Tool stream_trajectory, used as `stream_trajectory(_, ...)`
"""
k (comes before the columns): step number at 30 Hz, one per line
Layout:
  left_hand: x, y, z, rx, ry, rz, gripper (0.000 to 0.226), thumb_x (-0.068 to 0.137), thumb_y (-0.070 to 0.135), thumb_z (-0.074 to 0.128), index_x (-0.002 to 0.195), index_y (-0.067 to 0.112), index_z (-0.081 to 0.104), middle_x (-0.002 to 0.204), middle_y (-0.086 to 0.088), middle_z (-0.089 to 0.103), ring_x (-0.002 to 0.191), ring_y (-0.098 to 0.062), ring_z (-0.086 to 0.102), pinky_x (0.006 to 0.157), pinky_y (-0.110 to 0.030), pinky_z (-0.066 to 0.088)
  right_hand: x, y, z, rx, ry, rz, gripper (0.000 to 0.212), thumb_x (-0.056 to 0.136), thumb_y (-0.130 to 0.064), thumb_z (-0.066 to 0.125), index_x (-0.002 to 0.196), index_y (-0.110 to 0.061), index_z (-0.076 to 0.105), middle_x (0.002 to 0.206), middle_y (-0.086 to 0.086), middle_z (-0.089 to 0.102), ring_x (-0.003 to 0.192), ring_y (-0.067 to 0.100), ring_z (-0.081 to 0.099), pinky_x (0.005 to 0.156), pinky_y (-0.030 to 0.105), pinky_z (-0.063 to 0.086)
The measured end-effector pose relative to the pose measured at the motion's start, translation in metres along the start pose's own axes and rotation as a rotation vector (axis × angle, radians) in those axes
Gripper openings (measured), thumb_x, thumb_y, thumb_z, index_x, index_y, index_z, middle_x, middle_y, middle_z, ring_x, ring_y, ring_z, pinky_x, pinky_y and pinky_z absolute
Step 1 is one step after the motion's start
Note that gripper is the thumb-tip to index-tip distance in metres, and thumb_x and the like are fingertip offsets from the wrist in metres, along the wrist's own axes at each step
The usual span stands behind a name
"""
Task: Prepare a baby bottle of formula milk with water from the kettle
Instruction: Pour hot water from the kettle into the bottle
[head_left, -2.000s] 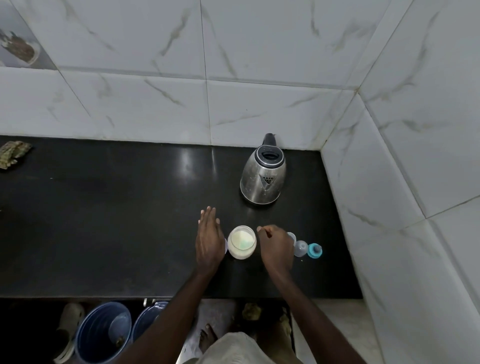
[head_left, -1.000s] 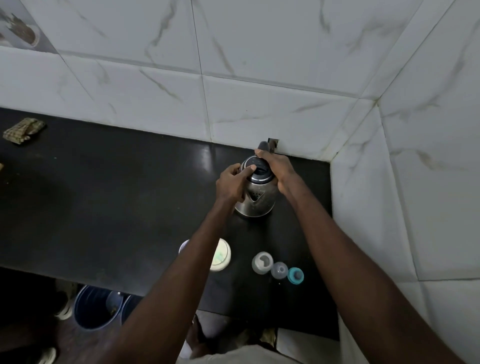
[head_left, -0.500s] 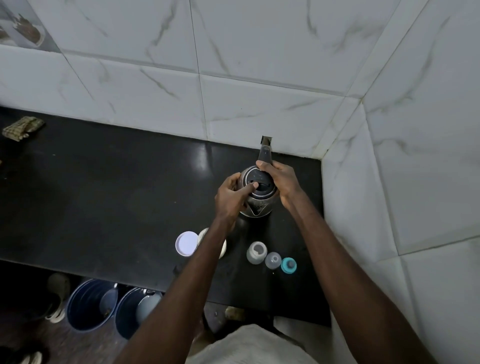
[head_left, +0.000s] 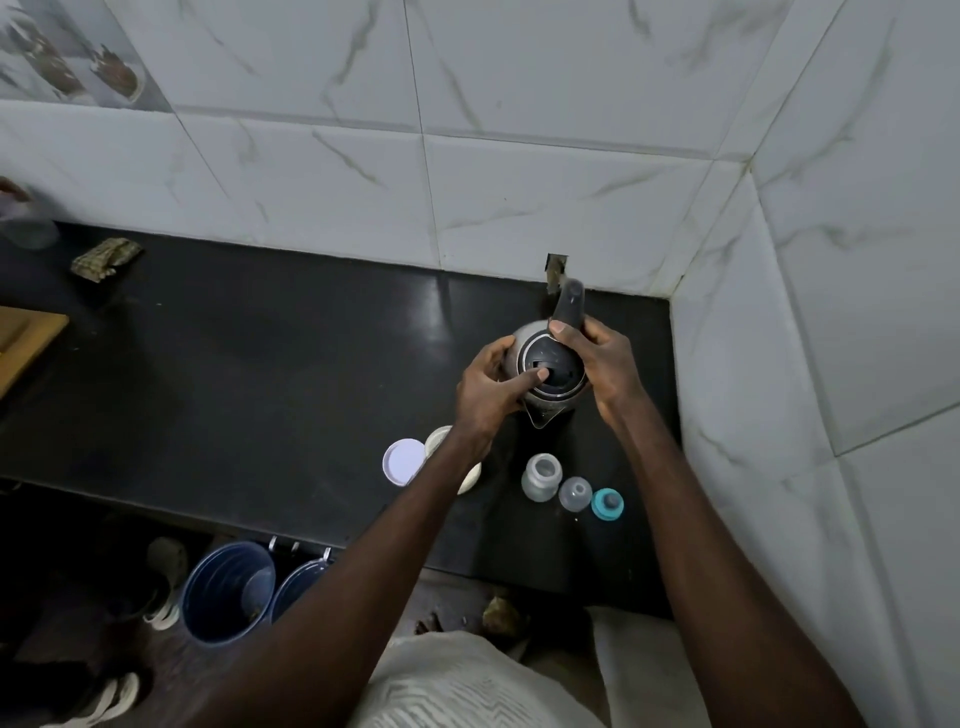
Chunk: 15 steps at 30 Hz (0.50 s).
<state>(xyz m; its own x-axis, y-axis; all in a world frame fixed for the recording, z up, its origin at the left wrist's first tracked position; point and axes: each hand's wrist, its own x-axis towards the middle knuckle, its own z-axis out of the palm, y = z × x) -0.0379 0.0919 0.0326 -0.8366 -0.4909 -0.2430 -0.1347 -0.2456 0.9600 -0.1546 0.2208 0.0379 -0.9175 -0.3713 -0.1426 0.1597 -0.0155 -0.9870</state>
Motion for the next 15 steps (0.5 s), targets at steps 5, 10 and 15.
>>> stream_trajectory(5,-0.008,-0.018,0.003,-0.030,0.014,0.051,0.068,0.070,0.025,0.095,0.131,0.024,0.066,0.131,0.000,0.071,0.124,-0.020,0.066,0.105,-0.050,0.055,-0.010,0.001,-0.003,-0.007,0.017,-0.030,0.028,0.087,-0.019,0.084,0.113,-0.010,0.077,0.103,0.005,0.081,0.090,0.015,0.076,0.081,0.030,0.061)
stream_trajectory(10,-0.014,-0.023,0.007,-0.087,0.006,0.043,0.066,0.077,0.005,0.089,0.136,0.015,0.062,0.132,-0.001,0.070,0.124,-0.016,0.066,0.108,-0.047,0.053,-0.019,0.001,-0.009,-0.034,-0.001,-0.024,0.029,0.087,-0.021,0.084,0.112,-0.010,0.076,0.103,0.006,0.080,0.089,0.013,0.074,0.082,0.032,0.060)
stream_trajectory(15,-0.020,-0.035,0.007,-0.087,0.012,0.054,0.069,0.078,0.001,0.087,0.140,0.014,0.058,0.138,-0.001,0.066,0.130,-0.015,0.062,0.110,-0.040,0.051,-0.026,0.002,-0.011,-0.028,-0.035,-0.033,0.031,0.085,-0.019,0.085,0.114,-0.012,0.076,0.108,0.009,0.079,0.095,0.017,0.074,0.090,0.040,0.062)
